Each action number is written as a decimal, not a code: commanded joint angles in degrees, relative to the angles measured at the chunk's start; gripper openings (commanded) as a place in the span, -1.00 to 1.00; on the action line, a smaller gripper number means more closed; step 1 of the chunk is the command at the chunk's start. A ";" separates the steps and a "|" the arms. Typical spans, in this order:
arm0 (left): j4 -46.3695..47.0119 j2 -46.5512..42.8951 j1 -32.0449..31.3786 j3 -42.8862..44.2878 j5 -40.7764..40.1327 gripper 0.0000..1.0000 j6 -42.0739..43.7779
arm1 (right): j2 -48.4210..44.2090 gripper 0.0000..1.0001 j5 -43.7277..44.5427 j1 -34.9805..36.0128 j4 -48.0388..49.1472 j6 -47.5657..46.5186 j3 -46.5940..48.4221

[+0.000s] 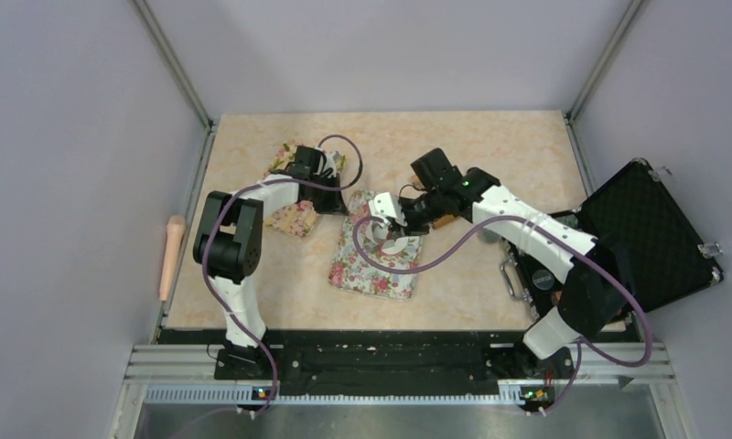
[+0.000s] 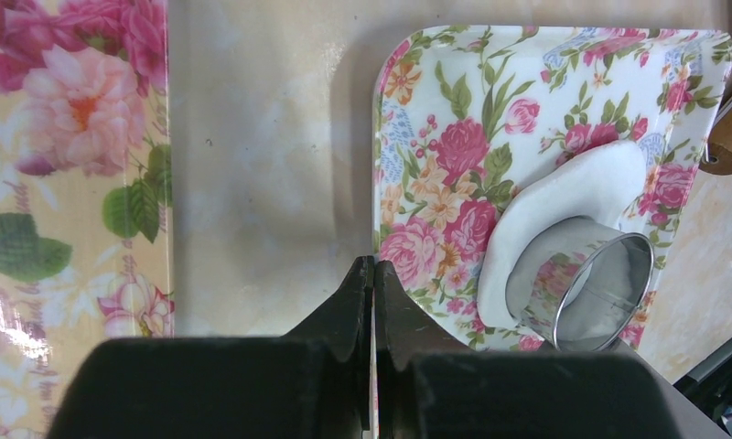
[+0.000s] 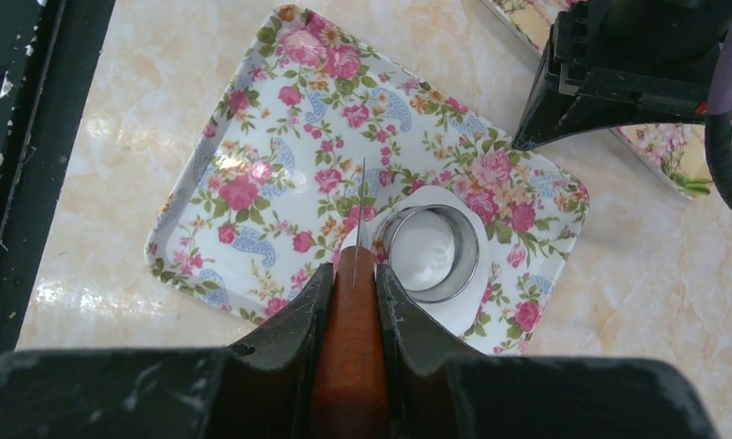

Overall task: Roll out the dumpling wrappers from the dough
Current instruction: Remove the dumpling wrapper from the work surface.

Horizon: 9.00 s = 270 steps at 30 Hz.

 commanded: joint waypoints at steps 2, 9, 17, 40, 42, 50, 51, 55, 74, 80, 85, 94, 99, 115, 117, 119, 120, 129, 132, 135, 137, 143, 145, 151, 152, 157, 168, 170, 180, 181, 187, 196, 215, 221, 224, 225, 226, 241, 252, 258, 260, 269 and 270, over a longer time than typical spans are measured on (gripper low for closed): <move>0.96 -0.21 0.77 0.62 -6.29 -1.00 0.25 | 2.97 -1.00 -2.93 -1.01 -22.41 0.83 5.00; 1.24 -0.88 0.72 0.14 -7.16 -1.00 0.14 | 3.82 -1.00 1.11 -1.03 -27.96 -0.60 9.17; 1.35 -1.07 0.72 0.11 -6.42 -1.00 -0.03 | 3.09 -1.00 1.17 -1.83 -30.13 -1.06 12.27; 1.32 -0.99 0.64 0.29 -4.40 -1.00 1.01 | -1.04 -1.00 7.79 3.78 14.47 21.39 4.18; 1.32 -1.05 0.65 0.29 -4.39 -1.00 1.02 | -0.76 -1.00 8.76 4.56 15.72 21.38 3.45; 1.43 -1.53 0.66 0.14 -4.18 -1.00 1.03 | 0.78 -1.00 10.45 4.94 16.22 19.67 1.84; 1.40 -1.51 0.70 0.20 -4.17 -1.00 1.03 | 0.96 -1.00 10.64 5.00 16.20 19.48 1.63; 1.42 -1.51 0.69 0.17 -4.17 -1.00 1.03 | 1.14 -1.00 10.89 5.08 16.11 19.50 0.96; 1.46 -2.52 0.72 0.08 -4.85 -1.00 1.11 | -4.27 -1.00 17.19 5.01 4.04 15.95 -4.40; 1.31 -2.90 0.72 -0.05 -5.66 -1.00 1.11 | -6.14 -1.00 18.59 4.90 2.56 16.15 -5.03; 1.46 -3.21 0.73 -0.19 -5.83 -1.00 1.20 | -6.70 -1.00 21.73 4.53 2.41 15.31 -5.72; 1.50 -3.10 0.77 -0.24 -5.40 -1.00 1.20 | -6.67 -1.00 28.15 3.45 5.92 12.15 -7.16; 1.41 -3.18 0.73 -0.22 -5.45 -1.00 1.29 | -6.77 -1.00 25.77 3.39 3.59 10.42 -3.73; 1.41 -3.05 0.72 -0.14 -5.06 -1.00 1.29 | -2.45 -1.00 29.42 10.50 -16.21 3.61 12.21; 1.43 -3.01 0.72 -0.13 -5.16 -1.00 1.29 | -2.39 -1.00 32.71 12.49 -17.34 3.31 11.79; 1.40 -2.93 0.77 -0.10 -5.13 -1.00 1.29 | -2.15 -1.00 34.51 14.67 -18.17 3.99 11.52; 1.37 -2.92 0.73 -0.12 -5.14 -1.00 1.29 | -1.99 -1.00 35.49 15.96 -18.12 4.62 11.09; 1.41 -3.43 0.72 -0.29 -5.18 -1.00 1.29 | 0.98 -1.00 42.59 19.36 -10.75 8.77 5.37; 1.41 -3.62 0.72 -0.40 -5.23 -1.00 1.29 | 0.98 -1.00 44.31 19.84 -6.96 9.87 3.52; 1.50 -3.52 0.75 -0.29 -5.10 -1.00 1.29 | 0.86 -1.00 45.84 20.22 -3.34 10.92 1.81; 1.44 -3.49 0.72 -0.31 -5.06 -1.00 1.29 | 0.75 -1.00 45.90 20.42 -2.74 11.29 1.04; 1.54 -3.52 0.72 -0.36 -5.14 -1.00 1.32 | -0.58 -1.00 41.20 21.21 -7.98 11.27 2.15; 1.56 -3.41 0.72 -0.35 -5.08 -1.00 1.29 | -0.76 -1.00 39.84 21.43 -9.29 11.86 3.14; 1.50 -3.47 0.73 -0.40 -5.22 -1.00 1.33 | -0.89 -1.00 37.58 21.59 -9.27 13.06 3.28; 1.50 -3.60 0.79 -0.38 -5.23 -1.00 1.37 | -0.92 -1.00 37.28 21.64 -9.11 13.23 3.03; 1.50 -3.36 0.72 -0.43 -5.14 -1.00 1.26 | -1.53 -1.00 37.13 21.71 -8.45 13.89 3.65; 1.64 -3.49 0.77 -0.65 -5.14 -1.00 1.19 | -2.22 -1.00 46.97 22.24 3.24 17.22 -5.09; 1.59 -3.50 0.72 -0.64 -5.14 -1.00 1.20 | -2.27 -1.00 48.29 22.19 4.32 17.29 -6.21; 1.60 -3.38 0.73 -0.52 -5.21 -1.00 1.20 | -2.75 -1.00 52.84 22.25 4.46 15.79 -5.56; 1.60 -3.40 0.72 -0.54 -5.23 -1.00 1.28 | -2.59 -1.00 53.09 22.25 4.85 16.02 -5.61; 1.50 -3.77 0.77 -0.71 -5.27 -1.00 1.44 | -1.30 -1.00 56.52 22.13 8.42 16.30 -6.62; 1.50 -3.81 0.72 -0.84 -4.99 -1.00 1.46 | -1.42 -1.00 56.95 20.90 11.21 17.70 -6.54; 1.59 -3.41 0.77 -0.97 -4.28 -1.00 1.73 | -0.04 -1.00 56.90 18.09 20.46 18.91 -6.58; 1.59 -2.86 0.72 -0.89 -3.66 -1.00 1.77 | 0.88 -1.00 55.89 17.43 21.82 18.47 -5.88; 1.63 -2.66 0.68 -0.90 -3.42 -1.00 1.82 | 1.90 -1.00 55.29 16.83 22.19 18.24 -5.20; 1.61 -2.64 0.64 -0.93 -3.39 -1.00 1.81 | 2.23 -1.00 55.26 16.70 22.45 18.15 -4.99; 1.61 -2.59 0.64 -0.94 -3.34 -1.00 1.89 | 2.53 -1.00 55.23 16.61 22.63 17.94 -4.80; 1.58 -1.73 0.30 -0.68 -2.60 -1.00 2.16 | 5.72 -1.00 52.83 14.81 25.96 16.18 -1.60; 1.41 -1.55 -0.26 -0.50 -2.36 -1.00 2.34 | 8.74 -1.00 53.95 14.76 27.99 15.25 4.46; 1.26 -1.53 -0.58 -0.33 -2.24 -1.00 2.52 | 9.74 -1.00 54.53 14.71 28.39 14.12 6.76; 1.22 -1.42 -0.62 -0.25 -2.11 -1.00 2.52 | 10.24 -1.00 54.54 14.77 28.44 13.81 7.47; 0.97 -1.46 -0.81 0.06 -2.07 -1.00 2.52 | 12.49 -1.00 52.02 14.75 27.68 15.06 12.45; 1.02 -1.50 -0.78 0.04 -2.07 -1.00 2.45 | 12.82 -1.00 51.01 14.78 27.02 15.92 13.46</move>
